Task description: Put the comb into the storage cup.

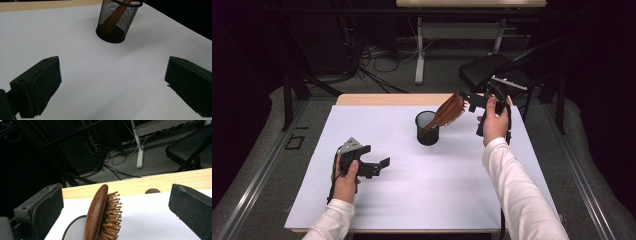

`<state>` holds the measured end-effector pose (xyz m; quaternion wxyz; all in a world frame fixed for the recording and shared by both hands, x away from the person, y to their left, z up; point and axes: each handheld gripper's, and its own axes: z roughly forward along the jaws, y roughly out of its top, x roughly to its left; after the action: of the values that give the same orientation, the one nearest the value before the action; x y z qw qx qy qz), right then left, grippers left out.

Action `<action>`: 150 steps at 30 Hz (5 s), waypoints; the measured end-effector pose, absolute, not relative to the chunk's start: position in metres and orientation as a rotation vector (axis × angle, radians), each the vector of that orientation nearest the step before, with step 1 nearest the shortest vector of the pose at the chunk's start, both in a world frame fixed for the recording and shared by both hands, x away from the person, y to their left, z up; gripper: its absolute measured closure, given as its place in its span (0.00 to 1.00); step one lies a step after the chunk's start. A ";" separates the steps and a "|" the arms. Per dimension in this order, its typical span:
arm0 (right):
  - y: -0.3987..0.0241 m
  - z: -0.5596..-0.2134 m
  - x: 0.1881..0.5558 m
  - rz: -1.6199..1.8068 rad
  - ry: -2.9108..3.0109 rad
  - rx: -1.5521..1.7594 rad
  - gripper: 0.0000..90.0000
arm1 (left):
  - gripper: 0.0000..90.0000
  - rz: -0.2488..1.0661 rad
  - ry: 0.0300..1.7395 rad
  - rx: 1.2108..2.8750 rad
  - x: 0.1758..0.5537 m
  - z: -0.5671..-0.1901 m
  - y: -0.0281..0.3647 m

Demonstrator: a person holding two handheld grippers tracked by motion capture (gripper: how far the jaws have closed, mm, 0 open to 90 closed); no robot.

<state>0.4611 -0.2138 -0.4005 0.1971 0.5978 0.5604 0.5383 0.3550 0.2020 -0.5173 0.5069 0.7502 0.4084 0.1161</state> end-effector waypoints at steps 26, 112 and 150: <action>-0.226 -0.389 0.440 1.498 1.758 1.550 0.00 | 0.01 0.229 0.939 1.787 0.352 -0.497 0.217; -0.239 -0.468 0.327 1.525 1.990 1.280 0.01 | 0.01 0.166 0.870 1.828 0.341 -0.489 0.222; -0.284 -0.528 0.279 1.507 1.877 1.370 0.02 | 0.01 0.229 0.932 1.772 0.312 -0.520 0.280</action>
<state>0.2791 -0.2844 -0.5284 0.1850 0.4860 0.6660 0.5348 0.3122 0.2804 -0.5197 0.5340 0.7434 0.3911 0.0961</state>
